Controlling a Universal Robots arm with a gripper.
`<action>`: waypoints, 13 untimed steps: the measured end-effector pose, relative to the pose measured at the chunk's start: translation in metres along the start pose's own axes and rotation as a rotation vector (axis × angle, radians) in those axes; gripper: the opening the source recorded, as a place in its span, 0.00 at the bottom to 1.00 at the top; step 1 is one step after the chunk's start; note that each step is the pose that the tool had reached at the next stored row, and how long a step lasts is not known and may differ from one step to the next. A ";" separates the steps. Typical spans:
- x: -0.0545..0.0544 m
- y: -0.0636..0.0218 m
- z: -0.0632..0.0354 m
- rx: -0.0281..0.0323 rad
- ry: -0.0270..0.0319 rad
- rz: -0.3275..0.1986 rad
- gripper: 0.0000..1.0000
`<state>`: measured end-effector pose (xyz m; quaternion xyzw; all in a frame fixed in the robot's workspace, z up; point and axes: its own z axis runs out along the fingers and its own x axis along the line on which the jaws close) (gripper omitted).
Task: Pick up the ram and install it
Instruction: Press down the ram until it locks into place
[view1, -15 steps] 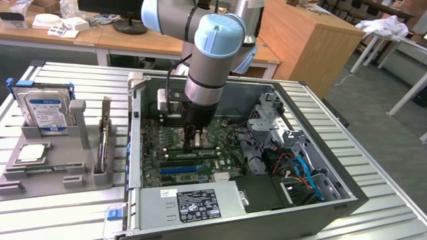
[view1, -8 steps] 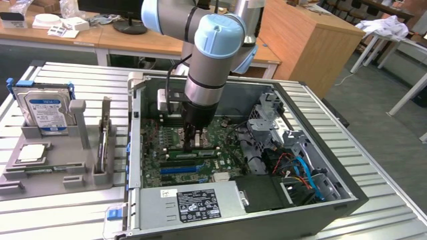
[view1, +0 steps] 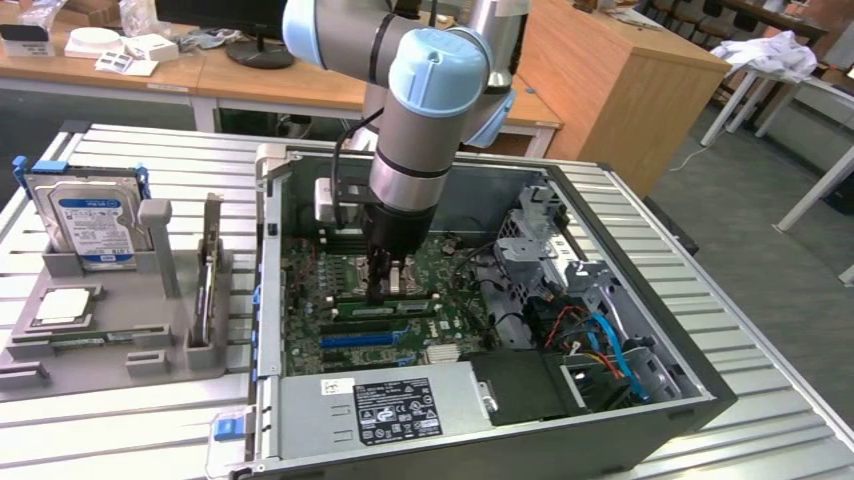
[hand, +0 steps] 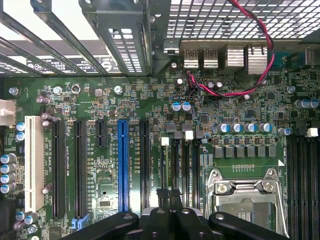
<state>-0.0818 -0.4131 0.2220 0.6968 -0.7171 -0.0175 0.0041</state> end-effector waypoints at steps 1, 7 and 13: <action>0.000 0.0000 0.0000 0.0000 0.0000 0.000 0.11; 0.000 0.0006 -0.0185 -0.0019 0.0000 0.000 0.11; -0.001 0.0010 -0.0336 -0.0020 0.0000 0.000 0.11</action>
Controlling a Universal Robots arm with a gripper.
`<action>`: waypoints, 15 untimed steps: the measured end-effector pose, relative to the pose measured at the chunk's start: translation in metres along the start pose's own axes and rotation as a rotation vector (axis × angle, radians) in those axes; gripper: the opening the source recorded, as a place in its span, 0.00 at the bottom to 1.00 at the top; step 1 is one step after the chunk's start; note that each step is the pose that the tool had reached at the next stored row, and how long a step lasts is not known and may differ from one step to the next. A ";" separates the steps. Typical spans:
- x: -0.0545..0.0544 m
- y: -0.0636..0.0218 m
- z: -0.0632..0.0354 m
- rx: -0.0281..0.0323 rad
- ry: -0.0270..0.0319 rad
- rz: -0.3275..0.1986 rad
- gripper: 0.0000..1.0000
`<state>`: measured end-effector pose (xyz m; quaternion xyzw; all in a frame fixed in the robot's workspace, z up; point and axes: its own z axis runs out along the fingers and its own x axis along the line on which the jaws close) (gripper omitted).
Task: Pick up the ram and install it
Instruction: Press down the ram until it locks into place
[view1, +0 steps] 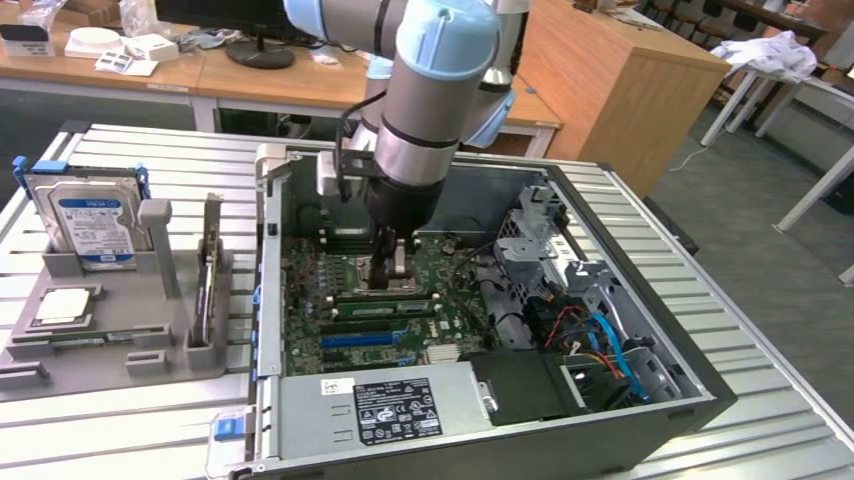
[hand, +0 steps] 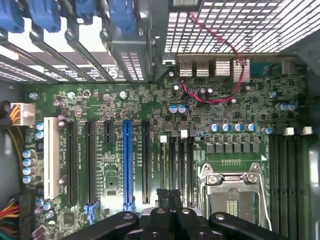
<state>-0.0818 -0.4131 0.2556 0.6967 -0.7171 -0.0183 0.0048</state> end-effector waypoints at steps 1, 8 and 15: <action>0.000 0.0001 -0.0022 0.0000 0.0001 0.000 0.11; 0.000 0.0005 -0.0155 0.0000 0.0000 0.000 0.11; -0.001 0.0009 -0.0285 0.0000 0.0000 0.000 0.11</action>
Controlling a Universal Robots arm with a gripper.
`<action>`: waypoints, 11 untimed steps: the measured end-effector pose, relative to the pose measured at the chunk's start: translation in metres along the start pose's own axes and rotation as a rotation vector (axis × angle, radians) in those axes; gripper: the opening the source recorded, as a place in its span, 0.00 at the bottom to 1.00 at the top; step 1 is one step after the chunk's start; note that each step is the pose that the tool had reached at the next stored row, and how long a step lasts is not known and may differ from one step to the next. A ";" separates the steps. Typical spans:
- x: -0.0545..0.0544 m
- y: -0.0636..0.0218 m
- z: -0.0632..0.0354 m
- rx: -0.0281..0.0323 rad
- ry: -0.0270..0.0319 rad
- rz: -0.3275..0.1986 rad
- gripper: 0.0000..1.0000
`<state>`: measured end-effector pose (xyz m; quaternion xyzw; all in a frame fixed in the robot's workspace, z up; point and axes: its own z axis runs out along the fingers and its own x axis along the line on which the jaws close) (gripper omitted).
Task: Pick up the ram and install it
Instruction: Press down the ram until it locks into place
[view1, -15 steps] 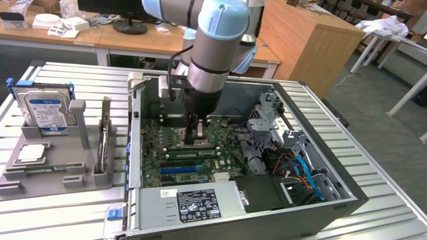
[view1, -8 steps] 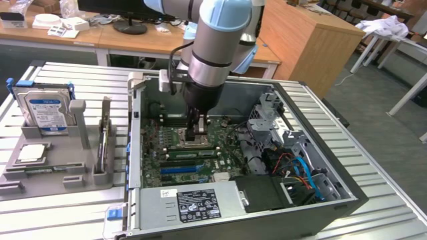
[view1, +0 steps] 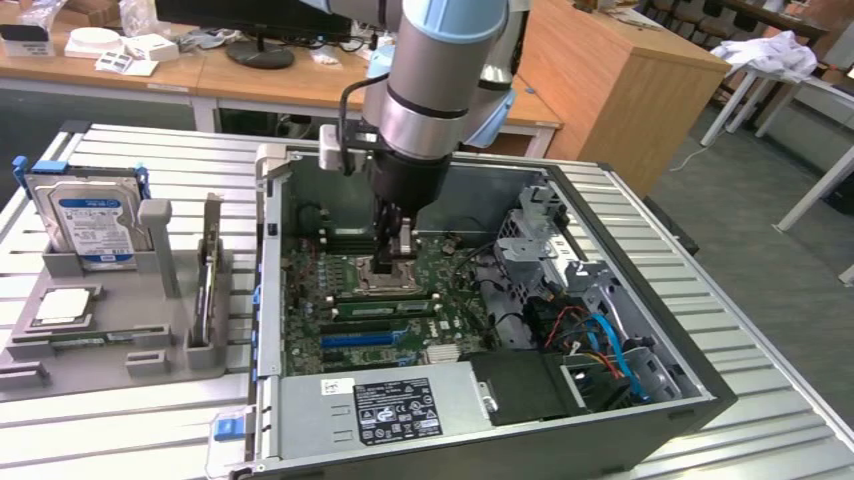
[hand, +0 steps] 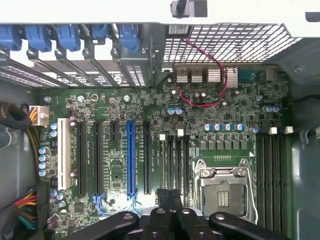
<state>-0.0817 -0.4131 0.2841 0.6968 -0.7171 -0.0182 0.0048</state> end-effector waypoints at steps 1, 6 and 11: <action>0.000 0.0000 -0.0014 0.0000 0.0000 0.000 0.11; 0.000 0.0003 -0.0077 0.0000 0.0000 0.000 0.11; 0.000 0.0005 -0.0135 0.0000 0.0001 0.000 0.11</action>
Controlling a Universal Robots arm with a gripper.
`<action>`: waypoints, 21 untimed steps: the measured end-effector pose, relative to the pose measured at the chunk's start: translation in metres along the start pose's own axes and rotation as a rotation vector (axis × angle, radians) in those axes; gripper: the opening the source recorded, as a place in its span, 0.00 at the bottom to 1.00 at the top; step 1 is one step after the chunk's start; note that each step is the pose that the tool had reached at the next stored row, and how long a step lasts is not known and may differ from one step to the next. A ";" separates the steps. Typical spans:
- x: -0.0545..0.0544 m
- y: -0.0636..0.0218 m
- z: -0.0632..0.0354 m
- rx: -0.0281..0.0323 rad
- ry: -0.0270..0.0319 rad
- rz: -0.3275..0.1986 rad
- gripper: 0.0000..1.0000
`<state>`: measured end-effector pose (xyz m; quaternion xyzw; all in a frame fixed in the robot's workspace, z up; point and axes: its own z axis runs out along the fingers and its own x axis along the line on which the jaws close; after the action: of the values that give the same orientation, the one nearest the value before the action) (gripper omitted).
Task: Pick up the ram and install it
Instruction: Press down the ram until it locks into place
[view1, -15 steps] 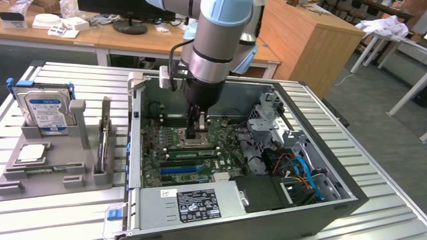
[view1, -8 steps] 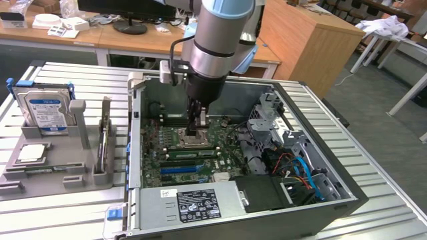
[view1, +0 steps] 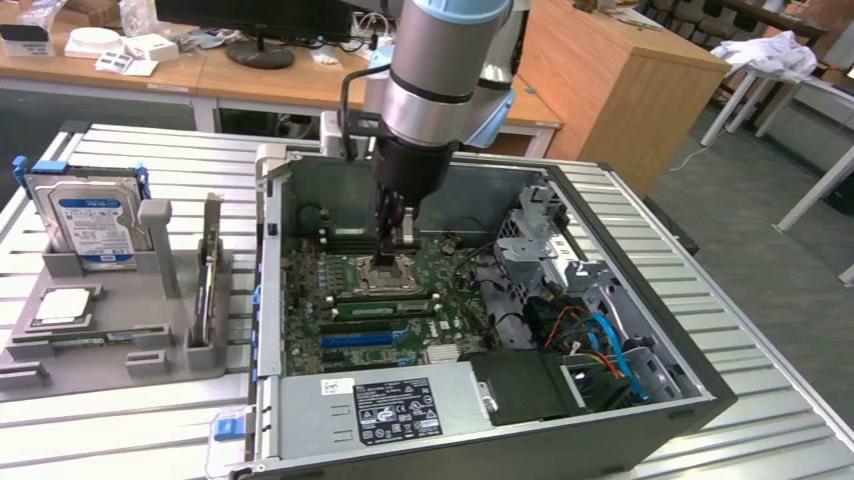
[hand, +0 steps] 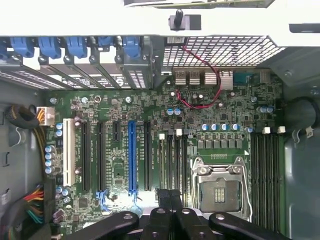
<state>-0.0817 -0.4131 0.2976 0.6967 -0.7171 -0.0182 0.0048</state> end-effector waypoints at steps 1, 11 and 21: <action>0.000 0.0000 -0.0012 0.0000 -0.0001 0.000 0.11; 0.000 0.0004 -0.0122 0.0000 -0.0001 0.000 0.11; 0.000 0.0008 -0.0237 0.0000 -0.0001 0.000 0.11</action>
<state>-0.0817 -0.4131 0.3214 0.6968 -0.7171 -0.0182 0.0048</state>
